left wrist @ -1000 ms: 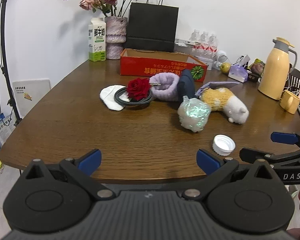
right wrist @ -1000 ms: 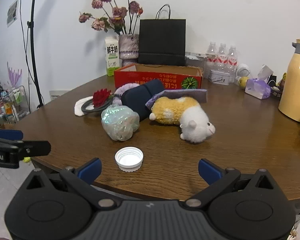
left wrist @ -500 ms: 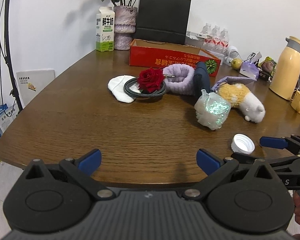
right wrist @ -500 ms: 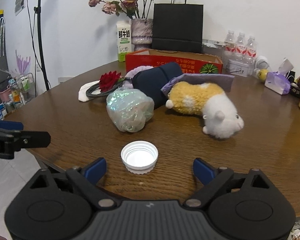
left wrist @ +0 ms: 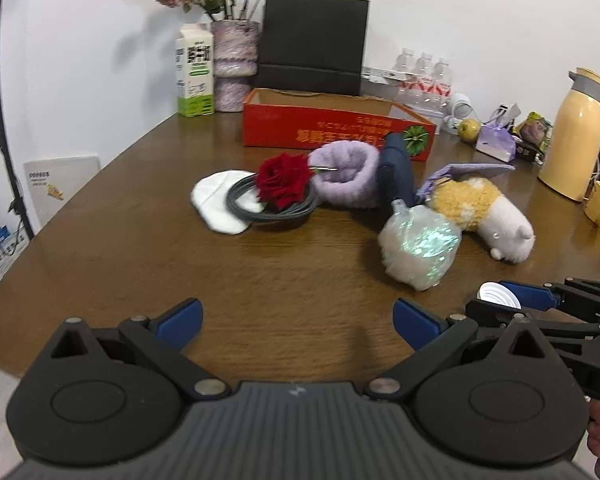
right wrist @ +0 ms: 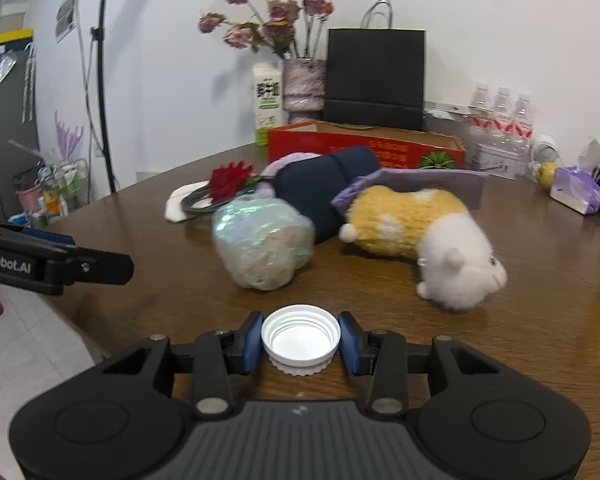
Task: Organize objects
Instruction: 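Reach the right gripper to the white bottle cap and grasp it, then grasp the iridescent plastic bag with the left gripper while right holds cap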
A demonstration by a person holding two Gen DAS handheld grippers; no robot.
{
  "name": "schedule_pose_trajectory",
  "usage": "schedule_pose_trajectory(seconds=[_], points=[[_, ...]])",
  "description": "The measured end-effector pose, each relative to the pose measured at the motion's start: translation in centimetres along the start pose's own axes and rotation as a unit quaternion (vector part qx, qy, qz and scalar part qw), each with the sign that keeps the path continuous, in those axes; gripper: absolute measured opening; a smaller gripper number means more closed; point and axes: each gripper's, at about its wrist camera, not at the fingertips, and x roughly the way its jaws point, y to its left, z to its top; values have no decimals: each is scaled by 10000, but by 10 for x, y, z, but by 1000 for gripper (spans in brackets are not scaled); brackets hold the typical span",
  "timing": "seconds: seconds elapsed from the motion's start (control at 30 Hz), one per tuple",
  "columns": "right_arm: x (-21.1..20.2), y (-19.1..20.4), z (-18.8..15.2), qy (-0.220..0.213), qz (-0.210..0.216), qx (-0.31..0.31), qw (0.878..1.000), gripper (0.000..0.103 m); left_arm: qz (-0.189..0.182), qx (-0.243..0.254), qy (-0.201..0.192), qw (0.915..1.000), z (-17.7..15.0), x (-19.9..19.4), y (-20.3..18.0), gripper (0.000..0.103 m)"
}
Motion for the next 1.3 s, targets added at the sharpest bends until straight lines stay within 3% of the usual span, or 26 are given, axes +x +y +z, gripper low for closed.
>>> schedule_pose_trajectory(seconds=[0.53,0.77,0.9,0.97,1.03,1.3], points=[[-17,-44,0,-335,-405,350,9980,39,-314,335,-291,9985,23,33,-54,103],[-19,-53,-1,-359,-441,434,9974,39,-162,615,-428,9971,22,50,-75,101],[-19,-55,-1,-368,-421,453,9974,39,-216,579,-226,9978,21,61,-77,87],[-19,-55,-2,-366,-427,448,9974,39,-273,515,-134,9982,20,65,-77,75],[-19,-55,-1,-364,-422,446,9974,39,-408,424,-45,9983,20,68,-75,51],[-21,-53,-1,-393,-426,419,9974,39,-548,398,-193,9975,18,55,-71,45]])
